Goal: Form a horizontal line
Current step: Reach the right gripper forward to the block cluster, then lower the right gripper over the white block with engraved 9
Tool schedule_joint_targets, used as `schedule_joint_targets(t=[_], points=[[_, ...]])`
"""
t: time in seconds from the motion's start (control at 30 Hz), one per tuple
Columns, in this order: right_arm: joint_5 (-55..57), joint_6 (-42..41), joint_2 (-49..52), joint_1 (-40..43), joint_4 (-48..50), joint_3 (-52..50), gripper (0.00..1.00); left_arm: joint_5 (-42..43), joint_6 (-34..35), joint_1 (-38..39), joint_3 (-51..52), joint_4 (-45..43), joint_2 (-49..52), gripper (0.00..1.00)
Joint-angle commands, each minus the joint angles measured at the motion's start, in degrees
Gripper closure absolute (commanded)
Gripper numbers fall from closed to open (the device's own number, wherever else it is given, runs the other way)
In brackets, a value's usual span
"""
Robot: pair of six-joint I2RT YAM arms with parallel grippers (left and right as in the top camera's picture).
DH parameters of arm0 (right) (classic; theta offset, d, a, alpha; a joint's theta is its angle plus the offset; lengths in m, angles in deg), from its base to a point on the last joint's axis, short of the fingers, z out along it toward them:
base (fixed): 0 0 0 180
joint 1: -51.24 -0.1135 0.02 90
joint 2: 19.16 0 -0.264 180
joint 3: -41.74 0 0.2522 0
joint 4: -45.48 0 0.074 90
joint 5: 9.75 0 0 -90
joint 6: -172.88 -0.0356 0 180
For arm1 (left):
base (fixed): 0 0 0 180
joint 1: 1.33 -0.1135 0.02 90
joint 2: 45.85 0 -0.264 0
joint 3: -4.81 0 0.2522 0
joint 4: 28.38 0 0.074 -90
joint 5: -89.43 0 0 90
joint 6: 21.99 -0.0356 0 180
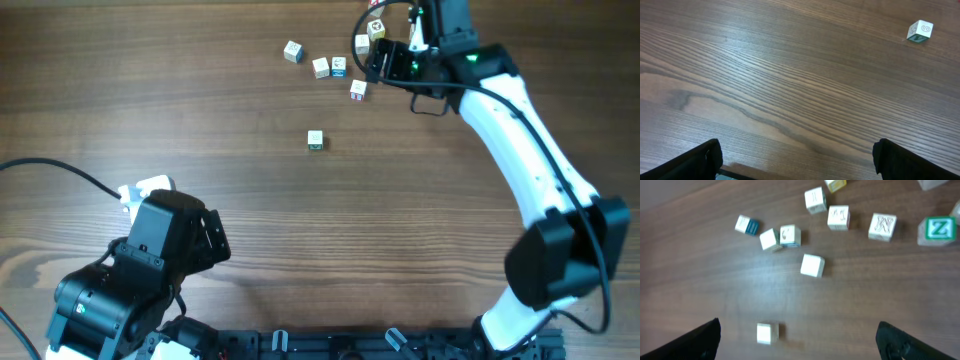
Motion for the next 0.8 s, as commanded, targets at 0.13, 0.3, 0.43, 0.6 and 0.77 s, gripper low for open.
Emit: schedule_joint_targets(t=[0.13,0.3,0.43,0.6,0.77], points=[[4.39,-4.63,9.88,-3.19,5.77,1.84,0.04,-0.96,0.61,-0.46,0.26,-0.07,-0.11,0.0],[7.04,-4.72,12.46,-3.76,9.99,1.84,0.04,-0.96,0.59,-0.46,0.24,-0.07,-0.11,0.0],[8.87,-7.72,15.5,-4.02,12.85,1.84,0.04,-0.96,0.61,-0.46,0.26,-0.07,-0.11,0.0],[8.92,-8.17,19.41,-5.33,18.16,1.99,0.04,-0.96,0.61,-0.46,0.24,-0.07,-0.11,0.0],[10.62,-9.05,21.59,-5.79,21.03,2.01,0.06,-0.96,0.59,-0.46,0.26,-0.07,-0.11,0.0]])
